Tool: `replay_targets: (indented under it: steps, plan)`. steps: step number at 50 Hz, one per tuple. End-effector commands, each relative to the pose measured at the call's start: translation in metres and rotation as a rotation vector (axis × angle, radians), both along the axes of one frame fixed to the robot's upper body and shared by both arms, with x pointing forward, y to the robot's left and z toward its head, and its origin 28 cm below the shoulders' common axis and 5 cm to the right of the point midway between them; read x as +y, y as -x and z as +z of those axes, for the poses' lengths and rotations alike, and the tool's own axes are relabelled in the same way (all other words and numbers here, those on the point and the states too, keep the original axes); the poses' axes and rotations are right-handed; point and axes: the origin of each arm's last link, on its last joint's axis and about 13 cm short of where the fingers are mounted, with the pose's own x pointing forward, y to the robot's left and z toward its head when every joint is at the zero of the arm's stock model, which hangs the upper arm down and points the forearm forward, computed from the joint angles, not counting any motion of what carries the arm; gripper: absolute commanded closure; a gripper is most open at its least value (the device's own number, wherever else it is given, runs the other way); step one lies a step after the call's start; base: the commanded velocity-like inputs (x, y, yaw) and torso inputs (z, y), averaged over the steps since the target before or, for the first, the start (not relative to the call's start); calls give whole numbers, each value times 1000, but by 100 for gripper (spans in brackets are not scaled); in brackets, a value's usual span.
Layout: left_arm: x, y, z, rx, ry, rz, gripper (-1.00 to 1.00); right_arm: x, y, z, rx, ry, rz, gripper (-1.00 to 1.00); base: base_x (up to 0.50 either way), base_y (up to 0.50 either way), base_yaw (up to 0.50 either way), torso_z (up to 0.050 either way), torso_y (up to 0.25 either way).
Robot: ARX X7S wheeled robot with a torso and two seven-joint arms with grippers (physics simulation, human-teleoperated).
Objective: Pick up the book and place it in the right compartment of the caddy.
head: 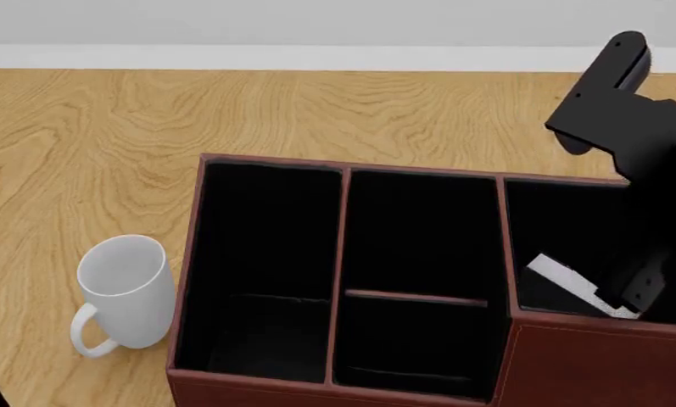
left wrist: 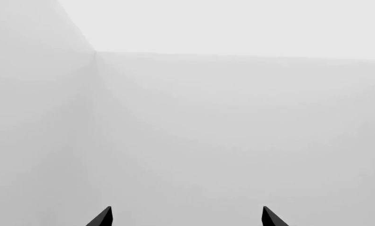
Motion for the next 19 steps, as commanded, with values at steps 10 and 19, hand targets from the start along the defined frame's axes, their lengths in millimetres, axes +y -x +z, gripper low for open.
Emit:
replay_targets:
  steps: [10, 19]
  plan:
    - [0, 1, 1, -13, 11, -6, -100, 6, 35, 33, -134, -21, 56, -100, 0, 0, 0, 0, 0]
    - [1, 2, 2, -18, 13, -4, -100, 8, 49, 36, -187, -39, 66, -100, 0, 0, 0, 0, 0]
